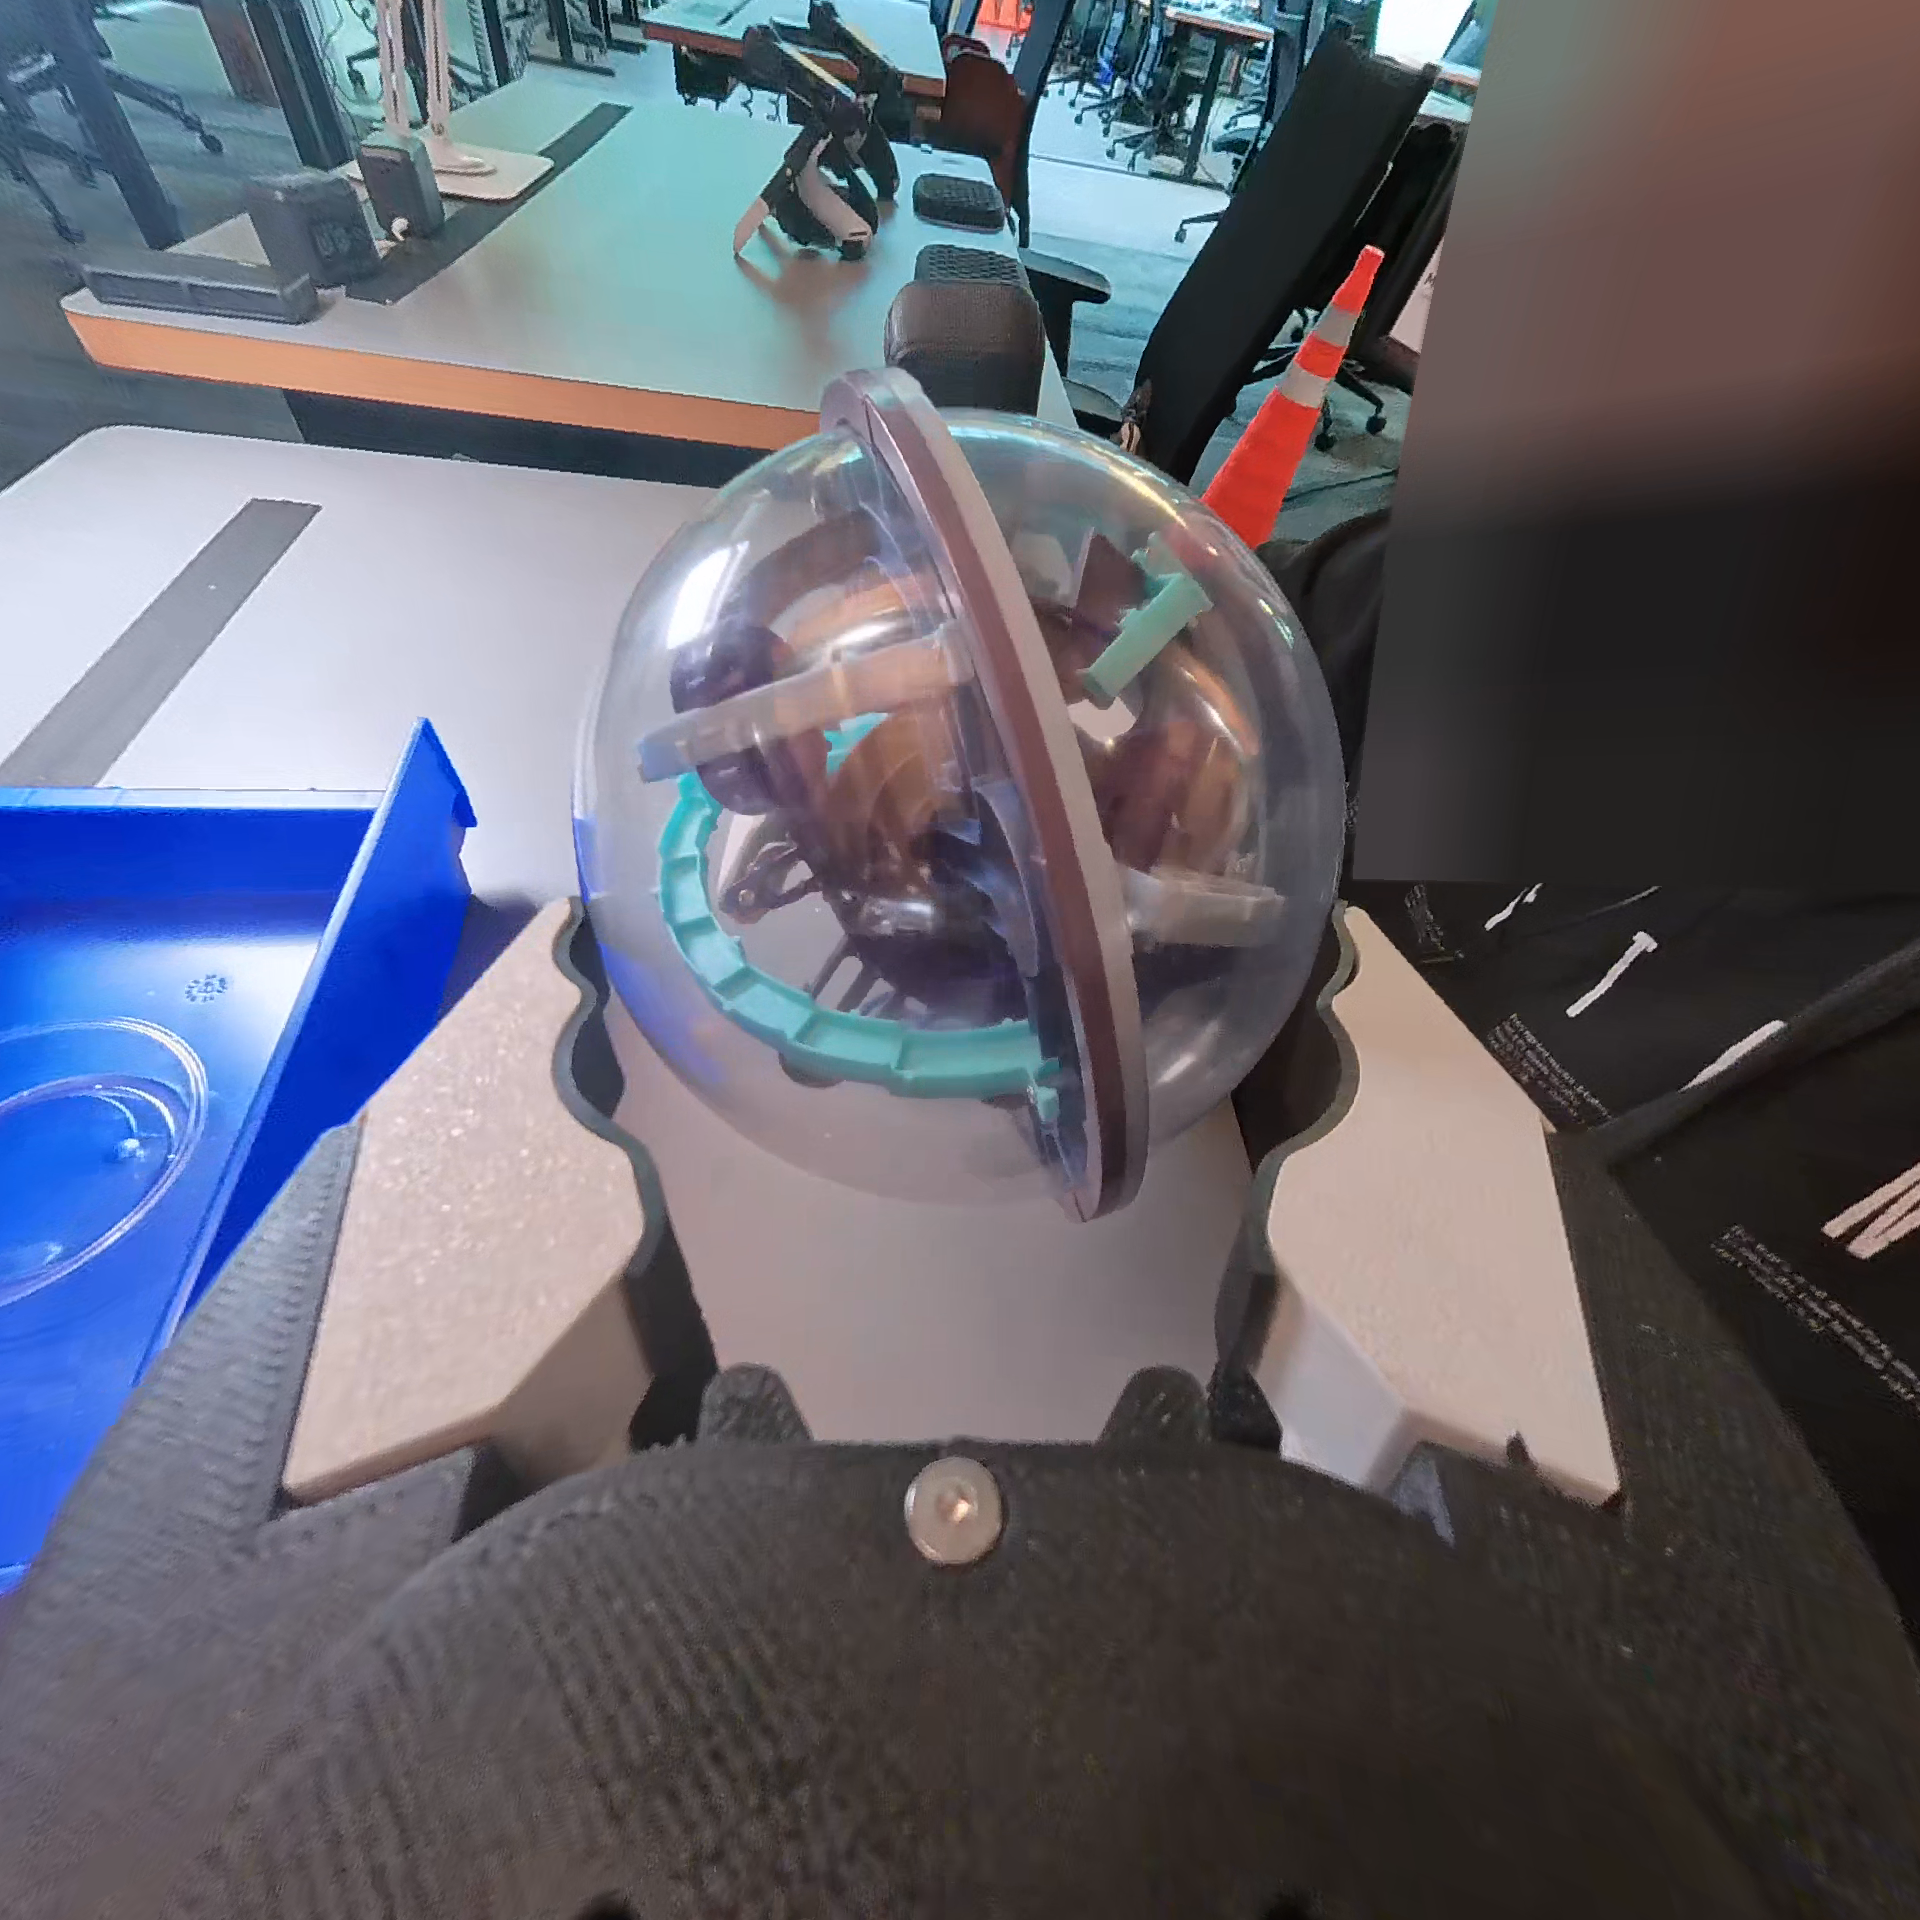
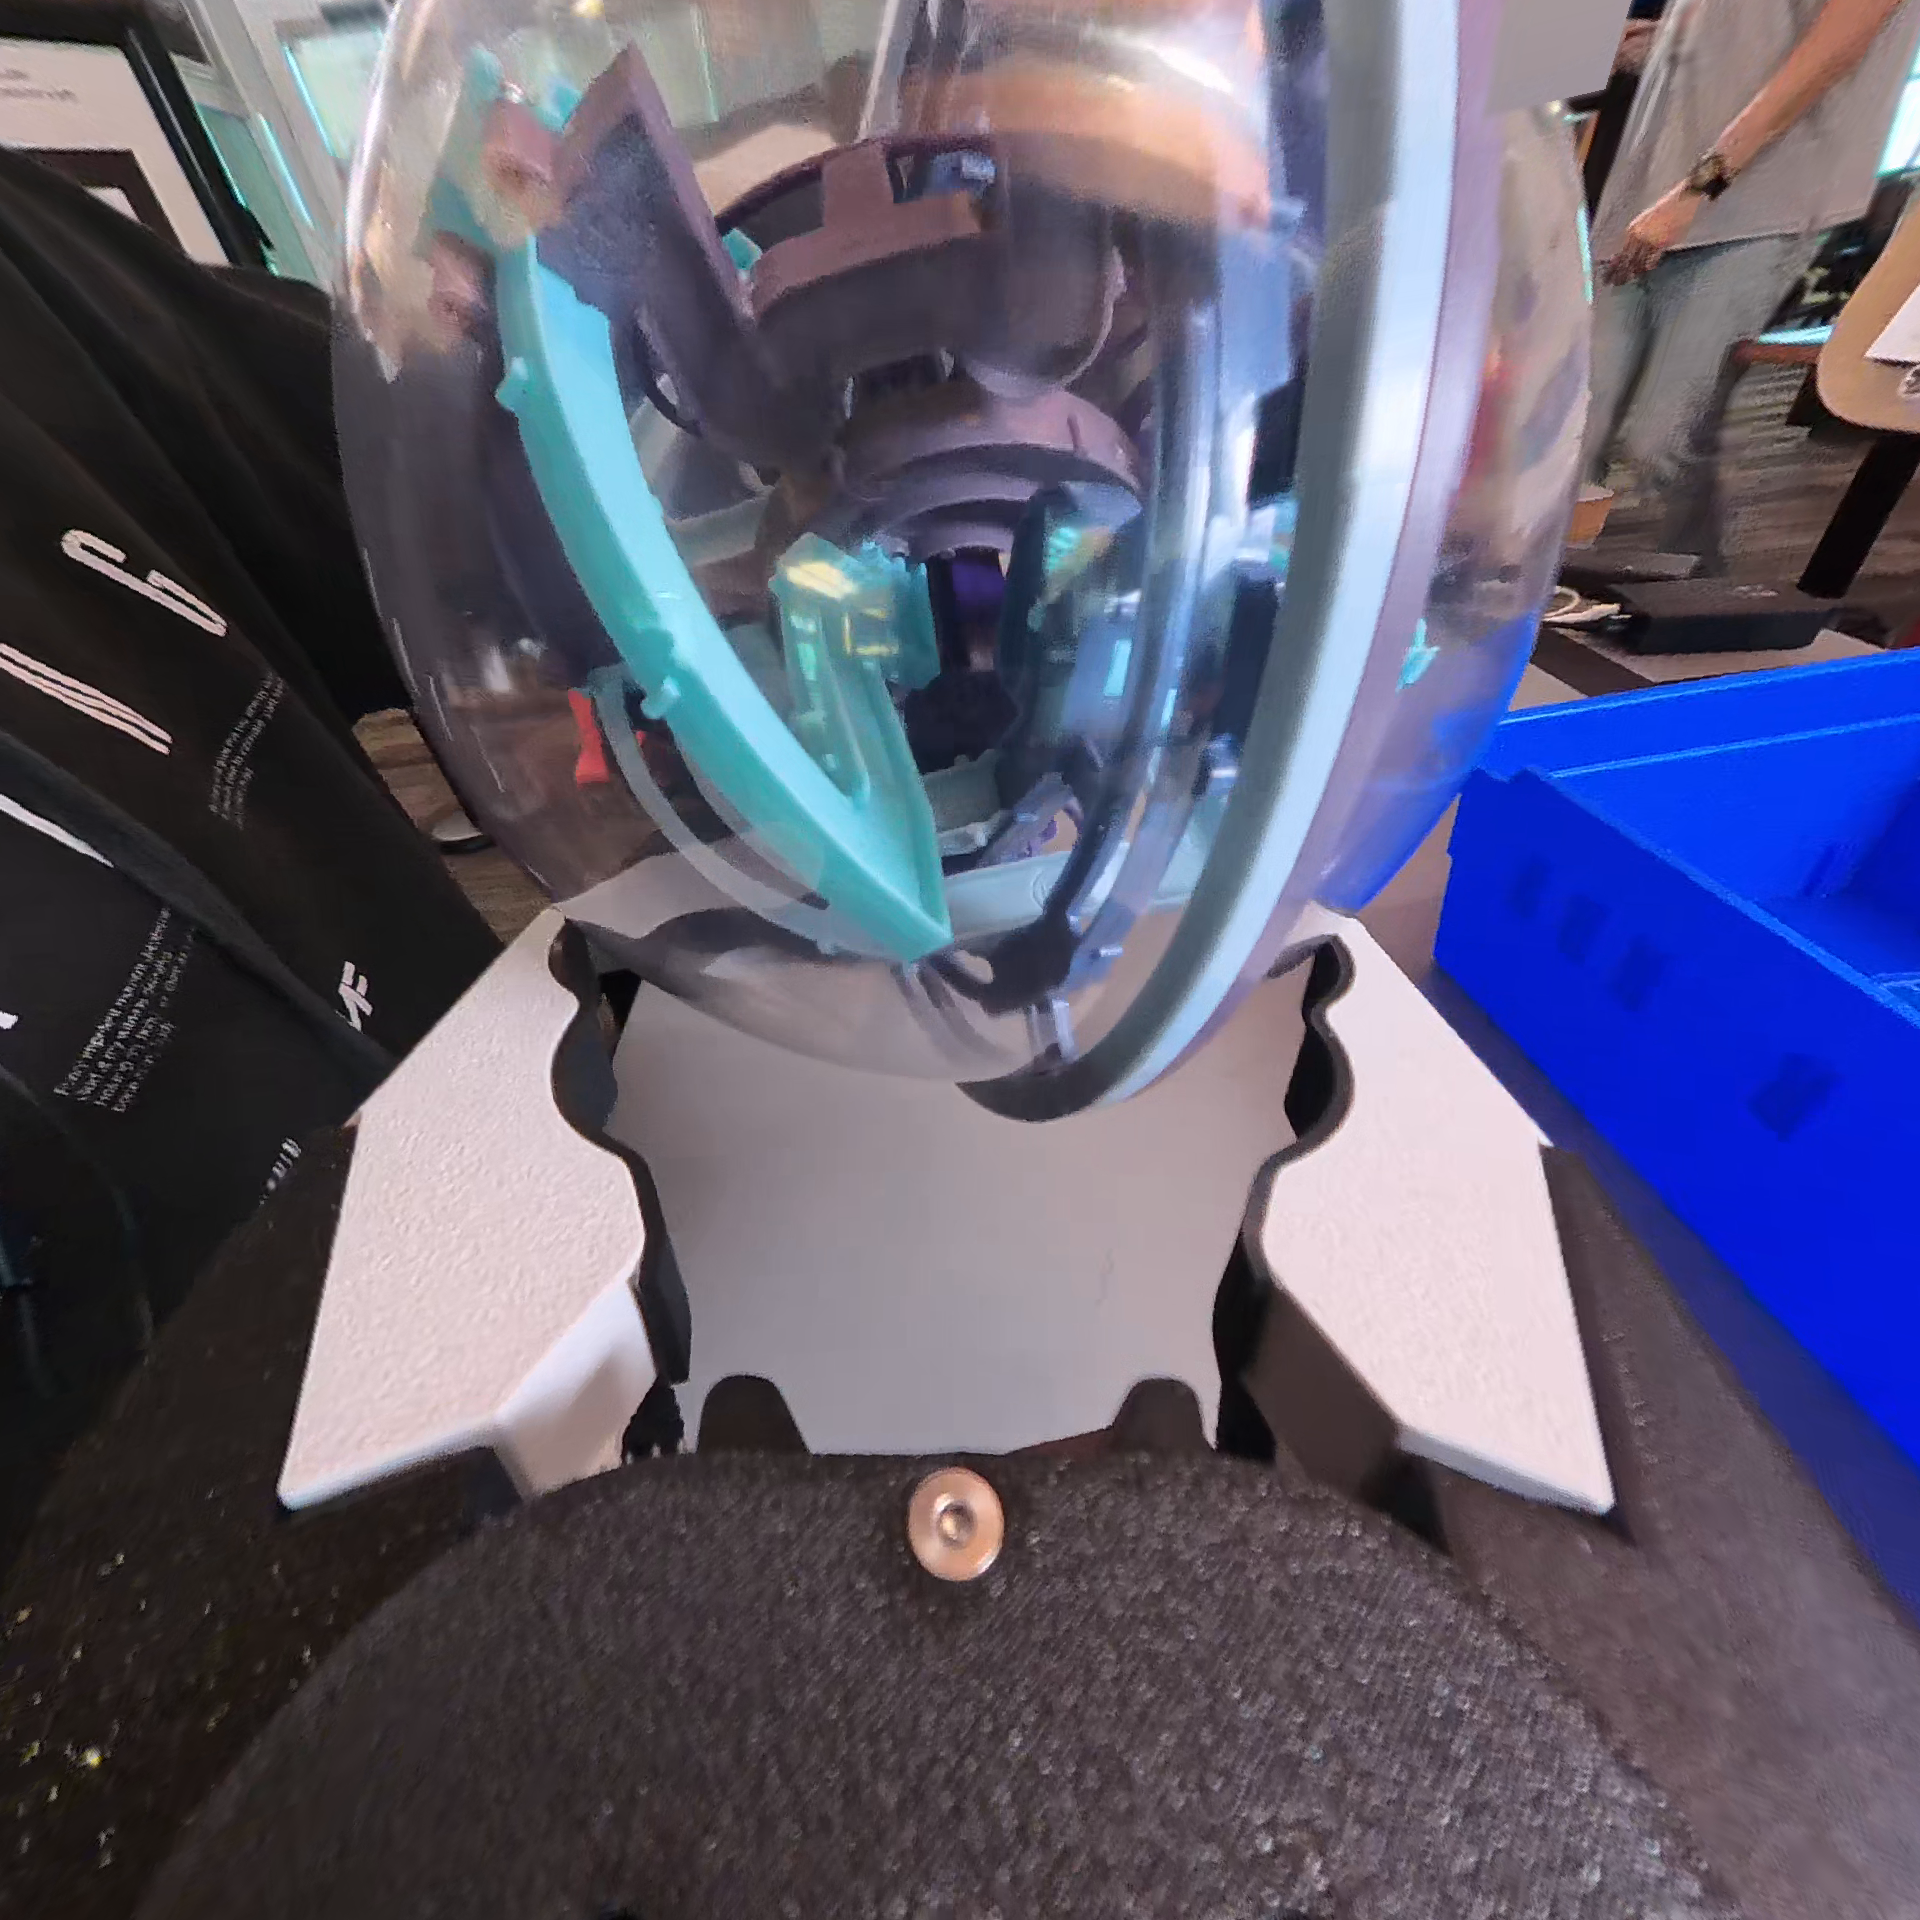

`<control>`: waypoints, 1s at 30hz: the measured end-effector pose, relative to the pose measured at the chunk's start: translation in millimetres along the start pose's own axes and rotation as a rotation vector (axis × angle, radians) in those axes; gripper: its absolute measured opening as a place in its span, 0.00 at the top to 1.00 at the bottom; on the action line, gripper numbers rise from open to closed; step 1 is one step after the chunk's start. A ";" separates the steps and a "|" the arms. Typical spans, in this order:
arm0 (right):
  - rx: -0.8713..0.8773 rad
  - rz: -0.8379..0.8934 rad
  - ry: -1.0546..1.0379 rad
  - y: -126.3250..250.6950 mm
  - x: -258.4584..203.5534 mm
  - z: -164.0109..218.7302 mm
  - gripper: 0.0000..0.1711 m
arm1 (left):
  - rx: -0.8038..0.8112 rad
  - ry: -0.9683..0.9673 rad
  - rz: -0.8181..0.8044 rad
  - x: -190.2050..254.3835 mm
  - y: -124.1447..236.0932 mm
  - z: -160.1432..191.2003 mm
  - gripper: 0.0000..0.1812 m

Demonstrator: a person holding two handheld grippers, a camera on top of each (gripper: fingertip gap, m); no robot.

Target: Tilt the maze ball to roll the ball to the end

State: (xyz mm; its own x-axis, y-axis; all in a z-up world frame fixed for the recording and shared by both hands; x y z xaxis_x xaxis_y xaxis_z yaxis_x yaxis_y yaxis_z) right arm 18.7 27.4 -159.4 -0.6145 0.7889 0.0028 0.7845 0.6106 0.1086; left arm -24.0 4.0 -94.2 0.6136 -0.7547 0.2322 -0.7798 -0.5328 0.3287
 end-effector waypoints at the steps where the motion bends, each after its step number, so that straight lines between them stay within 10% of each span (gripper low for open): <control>1: -0.004 0.005 0.010 -0.2 0.2 1.3 0.23 | 0.008 -0.014 0.001 0.1 0.1 2.1 0.27; 30: 0.010 0.092 0.352 10.3 15.4 -51.0 0.23 | 0.072 -0.367 -0.044 13.5 15.2 -37.2 0.27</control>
State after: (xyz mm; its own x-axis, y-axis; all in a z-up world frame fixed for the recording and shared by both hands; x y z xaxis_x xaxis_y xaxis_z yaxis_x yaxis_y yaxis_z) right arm 13.1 42.4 -107.6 -0.5313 0.7694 0.3545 0.8374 0.5404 0.0821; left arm -23.0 -0.1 -52.0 0.5719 -0.8102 -0.1284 -0.7681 -0.5838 0.2629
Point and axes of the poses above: each gripper's, where its closed fingertips meet, y back along the fingers, z out of its underside, x = y × z across the jaws, the point moved 1 cm from there along y, back along the fingers, and after that the axes turned 6 degrees about y, right-handed, at the moved point
